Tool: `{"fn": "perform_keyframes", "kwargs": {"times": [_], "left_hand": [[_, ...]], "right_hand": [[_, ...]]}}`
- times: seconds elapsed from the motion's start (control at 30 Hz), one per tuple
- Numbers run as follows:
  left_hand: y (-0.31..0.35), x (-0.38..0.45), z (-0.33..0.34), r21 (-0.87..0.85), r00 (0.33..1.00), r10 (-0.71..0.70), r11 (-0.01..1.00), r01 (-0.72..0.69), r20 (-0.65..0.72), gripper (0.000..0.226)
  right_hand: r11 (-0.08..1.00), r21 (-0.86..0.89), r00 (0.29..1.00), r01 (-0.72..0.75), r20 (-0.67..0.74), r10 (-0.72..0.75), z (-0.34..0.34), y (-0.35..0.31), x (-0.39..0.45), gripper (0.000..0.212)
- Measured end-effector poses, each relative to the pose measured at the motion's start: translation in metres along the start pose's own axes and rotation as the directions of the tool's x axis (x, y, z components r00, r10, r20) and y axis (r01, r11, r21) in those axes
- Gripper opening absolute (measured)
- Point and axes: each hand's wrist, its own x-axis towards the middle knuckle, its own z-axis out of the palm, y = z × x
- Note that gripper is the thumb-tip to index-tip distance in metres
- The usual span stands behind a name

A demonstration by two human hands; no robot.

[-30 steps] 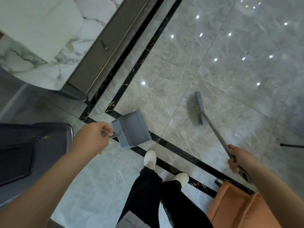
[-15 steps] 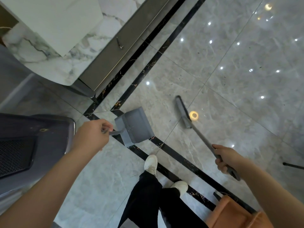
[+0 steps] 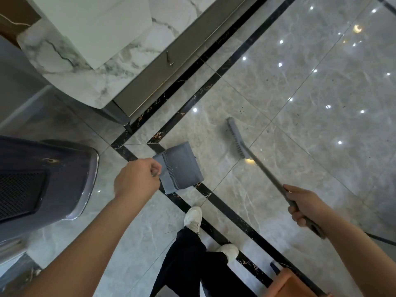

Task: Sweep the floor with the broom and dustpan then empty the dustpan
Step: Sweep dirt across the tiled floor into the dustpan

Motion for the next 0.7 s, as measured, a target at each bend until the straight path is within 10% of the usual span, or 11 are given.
{"fn": "perform_keyframes", "kwargs": {"times": [0.7], "left_hand": [[0.011,-0.001,0.01,-0.047,1.0,-0.029,0.999,0.028,-0.013,0.03]], "right_hand": [[0.97,-0.239,0.99,-0.051,0.114,0.08,0.032,-0.025,-0.029,0.025]]}}
